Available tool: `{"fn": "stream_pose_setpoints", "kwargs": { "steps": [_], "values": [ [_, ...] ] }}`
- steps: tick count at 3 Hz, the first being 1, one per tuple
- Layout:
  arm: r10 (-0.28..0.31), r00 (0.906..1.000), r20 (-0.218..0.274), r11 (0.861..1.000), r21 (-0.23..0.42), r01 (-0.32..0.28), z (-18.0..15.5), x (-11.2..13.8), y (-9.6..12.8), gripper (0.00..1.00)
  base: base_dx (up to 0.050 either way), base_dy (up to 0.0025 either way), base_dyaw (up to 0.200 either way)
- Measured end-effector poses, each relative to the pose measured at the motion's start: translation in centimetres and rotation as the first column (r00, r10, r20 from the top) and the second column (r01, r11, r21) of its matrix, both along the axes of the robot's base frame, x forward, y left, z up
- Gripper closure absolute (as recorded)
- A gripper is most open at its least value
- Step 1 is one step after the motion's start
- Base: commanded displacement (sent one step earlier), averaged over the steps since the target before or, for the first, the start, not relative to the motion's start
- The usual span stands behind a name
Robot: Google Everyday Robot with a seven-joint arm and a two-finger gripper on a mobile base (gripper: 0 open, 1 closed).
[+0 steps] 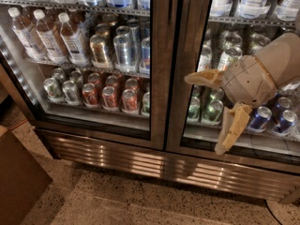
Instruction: Open left fridge door
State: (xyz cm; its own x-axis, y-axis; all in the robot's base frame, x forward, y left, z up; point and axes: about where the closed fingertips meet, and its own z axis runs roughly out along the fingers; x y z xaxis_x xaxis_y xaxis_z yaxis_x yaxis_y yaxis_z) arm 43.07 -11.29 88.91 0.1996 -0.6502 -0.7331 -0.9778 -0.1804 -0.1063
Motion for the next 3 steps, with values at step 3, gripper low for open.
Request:
{"fn": "stream_pose_setpoints", "kwargs": {
  "steps": [3],
  "values": [
    [-0.139, 0.9873, 0.077, 0.98, 0.157, 0.126, 0.6, -1.0, -0.2, 0.0, 0.0, 0.0, 0.0]
  ]
}}
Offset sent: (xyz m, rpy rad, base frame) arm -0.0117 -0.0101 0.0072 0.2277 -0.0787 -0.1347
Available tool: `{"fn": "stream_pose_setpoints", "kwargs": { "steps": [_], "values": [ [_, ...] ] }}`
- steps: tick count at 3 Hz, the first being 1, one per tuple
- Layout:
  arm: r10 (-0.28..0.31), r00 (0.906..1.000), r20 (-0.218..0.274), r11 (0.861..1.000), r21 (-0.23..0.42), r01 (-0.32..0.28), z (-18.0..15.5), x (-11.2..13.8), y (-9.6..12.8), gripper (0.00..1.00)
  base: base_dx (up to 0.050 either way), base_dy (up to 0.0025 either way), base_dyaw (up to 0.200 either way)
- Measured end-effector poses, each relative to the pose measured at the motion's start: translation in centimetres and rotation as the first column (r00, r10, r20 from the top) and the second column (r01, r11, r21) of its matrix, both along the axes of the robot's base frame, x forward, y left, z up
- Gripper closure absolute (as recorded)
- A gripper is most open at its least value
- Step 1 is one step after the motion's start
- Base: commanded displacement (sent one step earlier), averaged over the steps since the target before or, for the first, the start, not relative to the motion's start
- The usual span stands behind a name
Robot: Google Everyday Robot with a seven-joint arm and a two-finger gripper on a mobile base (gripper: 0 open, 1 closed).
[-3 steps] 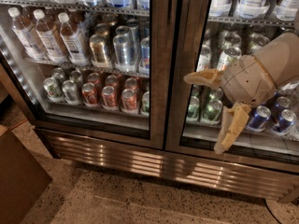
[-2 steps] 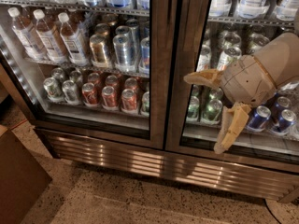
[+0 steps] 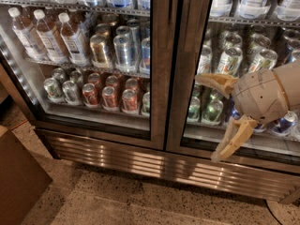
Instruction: Open left fridge door
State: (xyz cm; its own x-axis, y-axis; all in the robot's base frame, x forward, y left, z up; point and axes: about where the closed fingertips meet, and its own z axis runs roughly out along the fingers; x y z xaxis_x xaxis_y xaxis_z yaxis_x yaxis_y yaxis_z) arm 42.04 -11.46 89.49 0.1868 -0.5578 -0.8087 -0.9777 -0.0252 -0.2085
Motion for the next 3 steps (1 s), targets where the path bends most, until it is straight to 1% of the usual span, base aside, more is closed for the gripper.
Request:
{"fn": "stream_pose_setpoints", "kwargs": {
  "steps": [1, 2, 3],
  "values": [
    [0.001, 1.0, 0.007, 1.0, -0.003, -0.001, 0.3, -0.1, 0.2, 0.0, 0.0, 0.0, 0.0],
    [-0.002, 0.9978, 0.066, 1.0, -0.026, 0.004, 2.5, -1.3, 0.7, 0.0, 0.0, 0.0, 0.0],
    [0.004, 0.9893, 0.146, 0.999, -0.054, 0.004, 5.4, -3.2, 1.4, 0.0, 0.0, 0.0, 0.0]
  ]
}}
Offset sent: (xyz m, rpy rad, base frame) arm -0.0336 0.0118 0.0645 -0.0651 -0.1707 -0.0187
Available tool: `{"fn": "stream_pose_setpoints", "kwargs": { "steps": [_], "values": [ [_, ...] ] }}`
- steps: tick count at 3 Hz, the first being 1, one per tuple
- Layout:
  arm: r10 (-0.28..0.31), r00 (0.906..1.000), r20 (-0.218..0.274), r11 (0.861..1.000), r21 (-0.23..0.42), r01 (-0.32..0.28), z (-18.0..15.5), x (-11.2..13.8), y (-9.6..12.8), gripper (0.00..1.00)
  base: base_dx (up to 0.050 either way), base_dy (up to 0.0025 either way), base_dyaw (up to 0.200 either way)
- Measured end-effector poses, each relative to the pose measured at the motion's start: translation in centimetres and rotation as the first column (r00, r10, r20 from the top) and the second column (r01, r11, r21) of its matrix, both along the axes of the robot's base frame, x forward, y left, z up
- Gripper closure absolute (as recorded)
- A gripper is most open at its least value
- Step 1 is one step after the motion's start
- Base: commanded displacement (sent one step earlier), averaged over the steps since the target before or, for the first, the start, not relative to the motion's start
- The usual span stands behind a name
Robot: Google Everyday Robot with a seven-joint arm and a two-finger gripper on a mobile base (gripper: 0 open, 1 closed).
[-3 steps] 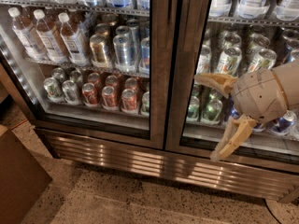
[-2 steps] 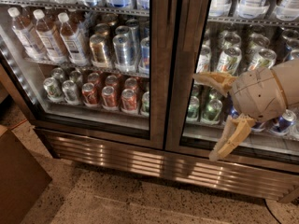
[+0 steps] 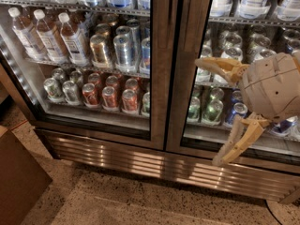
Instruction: Open left fridge door
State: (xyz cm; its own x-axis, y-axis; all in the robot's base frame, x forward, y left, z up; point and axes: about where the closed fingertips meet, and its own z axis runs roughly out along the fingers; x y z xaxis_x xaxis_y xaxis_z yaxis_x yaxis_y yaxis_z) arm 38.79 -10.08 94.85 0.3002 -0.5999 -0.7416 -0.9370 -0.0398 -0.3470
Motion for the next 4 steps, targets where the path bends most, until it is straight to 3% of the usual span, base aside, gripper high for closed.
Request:
{"fn": "stream_pose_setpoints", "kwargs": {
  "steps": [1, 2, 3, 4],
  "values": [
    [0.0, 1.0, 0.0, 1.0, 0.0, 0.0, 0.0, 0.0, 0.0, 0.0, 0.0, 0.0, 0.0],
    [0.046, 0.9989, -0.004, 0.995, 0.088, -0.046, 0.1, -0.1, 0.3, 0.0, 0.0, 0.0, 0.0],
    [0.117, 0.9928, -0.026, 0.97, 0.216, -0.108, -0.4, 0.1, 0.9, 0.0, 0.0, 0.0, 0.0],
    [0.145, 0.9887, -0.039, 0.945, 0.301, -0.126, -1.1, 0.6, 1.0, 0.0, 0.0, 0.0, 0.0]
  ]
}}
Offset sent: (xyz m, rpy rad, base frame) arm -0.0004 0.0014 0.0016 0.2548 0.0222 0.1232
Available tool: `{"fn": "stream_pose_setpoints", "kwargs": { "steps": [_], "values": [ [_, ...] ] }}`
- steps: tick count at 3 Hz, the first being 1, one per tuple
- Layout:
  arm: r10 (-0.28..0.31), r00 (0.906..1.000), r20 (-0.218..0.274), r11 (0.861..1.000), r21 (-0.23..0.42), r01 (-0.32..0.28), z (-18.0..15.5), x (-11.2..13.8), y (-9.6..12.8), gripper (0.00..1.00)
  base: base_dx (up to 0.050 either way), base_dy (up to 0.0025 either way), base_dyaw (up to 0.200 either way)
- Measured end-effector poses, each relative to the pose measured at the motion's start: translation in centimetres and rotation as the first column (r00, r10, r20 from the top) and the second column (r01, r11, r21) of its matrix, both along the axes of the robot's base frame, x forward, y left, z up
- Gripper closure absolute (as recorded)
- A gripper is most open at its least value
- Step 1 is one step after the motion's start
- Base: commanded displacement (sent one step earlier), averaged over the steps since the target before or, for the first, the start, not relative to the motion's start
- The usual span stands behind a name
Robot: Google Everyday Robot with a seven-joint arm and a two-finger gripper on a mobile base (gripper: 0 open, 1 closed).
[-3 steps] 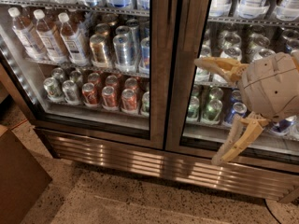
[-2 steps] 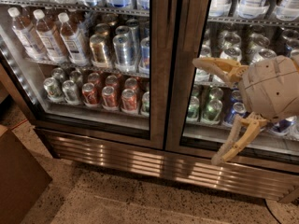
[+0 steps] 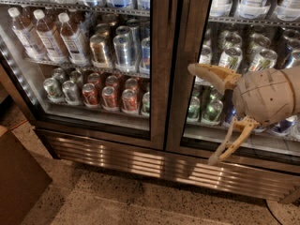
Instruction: Open left fridge door
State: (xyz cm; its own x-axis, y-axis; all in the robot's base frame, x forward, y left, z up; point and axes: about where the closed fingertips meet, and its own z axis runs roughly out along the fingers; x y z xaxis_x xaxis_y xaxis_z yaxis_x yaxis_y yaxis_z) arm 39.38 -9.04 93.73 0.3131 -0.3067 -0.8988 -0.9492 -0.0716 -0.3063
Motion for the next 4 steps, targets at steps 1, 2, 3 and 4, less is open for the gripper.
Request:
{"fn": "stream_pose_setpoints", "kwargs": {
  "steps": [1, 2, 3, 4],
  "values": [
    [0.0, 1.0, 0.0, 1.0, 0.0, 0.0, 0.0, 0.0, 0.0, 0.0, 0.0, 0.0, 0.0],
    [0.037, 0.9963, -0.078, 0.999, 0.011, -0.036, -0.25, 0.08, 0.45, 0.0, 0.0, 0.0, 0.0],
    [0.075, 0.9779, -0.195, 0.997, 0.034, -0.07, -0.5, 0.46, 0.77, 0.0, 0.0, 0.0, 0.0],
    [0.075, 0.978, -0.195, 0.997, 0.034, -0.07, -0.5, 0.46, 0.78, 0.0, 0.0, 0.0, 0.0]
  ]
}}
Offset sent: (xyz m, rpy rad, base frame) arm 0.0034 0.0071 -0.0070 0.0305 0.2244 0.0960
